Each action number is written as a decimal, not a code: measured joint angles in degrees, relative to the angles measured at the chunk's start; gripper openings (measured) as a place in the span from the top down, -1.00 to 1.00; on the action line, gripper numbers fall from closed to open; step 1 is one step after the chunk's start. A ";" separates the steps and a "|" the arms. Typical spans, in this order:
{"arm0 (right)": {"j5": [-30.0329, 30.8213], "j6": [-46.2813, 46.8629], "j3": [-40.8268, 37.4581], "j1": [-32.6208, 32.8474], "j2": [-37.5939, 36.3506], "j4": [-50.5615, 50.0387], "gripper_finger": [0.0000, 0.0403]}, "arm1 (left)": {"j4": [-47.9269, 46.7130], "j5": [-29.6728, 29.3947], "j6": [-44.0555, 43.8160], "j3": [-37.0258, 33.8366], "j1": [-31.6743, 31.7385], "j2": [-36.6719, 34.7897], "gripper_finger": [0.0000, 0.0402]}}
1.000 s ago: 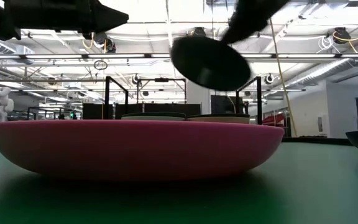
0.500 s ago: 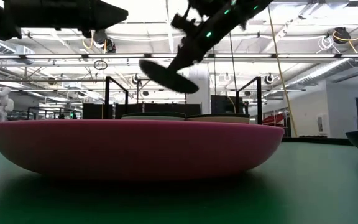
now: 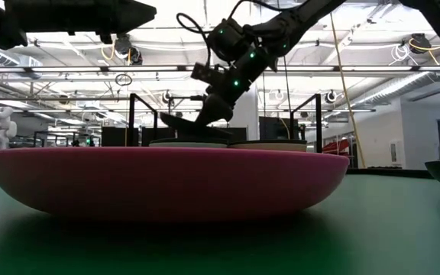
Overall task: Place and stack plates onto a shelf
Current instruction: Stack the dark blue plate on top of the left black plate on the shelf, then stack the light green plate on top of the dark blue plate on the shelf
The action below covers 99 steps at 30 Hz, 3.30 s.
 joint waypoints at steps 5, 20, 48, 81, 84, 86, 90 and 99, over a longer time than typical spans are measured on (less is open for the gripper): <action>-0.06 -0.02 0.00 -0.04 0.52 1.87 1.00 | -0.04 0.00 0.01 0.00 -0.01 0.00 0.44; -0.01 0.26 0.00 0.20 0.48 2.75 0.77 | -2.52 -0.07 1.34 0.00 -0.01 -0.02 0.44; 10.91 10.58 -33.20 20.01 -44.15 9.50 0.61 | -19.64 -15.16 -2.72 2.64 -3.55 0.00 0.44; 18.31 8.03 -47.15 27.81 -53.38 20.39 0.61 | -98.41 -7.17 -44.80 19.91 0.40 11.30 0.44; 18.31 7.81 -47.15 27.79 -53.38 20.34 0.61 | -99.94 -6.85 -44.63 19.91 1.86 13.84 0.44; 18.31 7.56 -47.15 27.70 -53.38 20.36 0.61 | -99.70 -6.08 -44.34 19.91 3.24 15.20 0.43; 18.32 6.43 -47.15 27.70 -53.38 20.35 0.61 | -99.27 -4.33 -40.06 19.91 6.06 16.36 0.32; 18.31 6.41 -47.15 27.70 -53.38 20.28 0.61 | -99.21 -4.37 -32.28 19.91 12.76 16.28 -0.09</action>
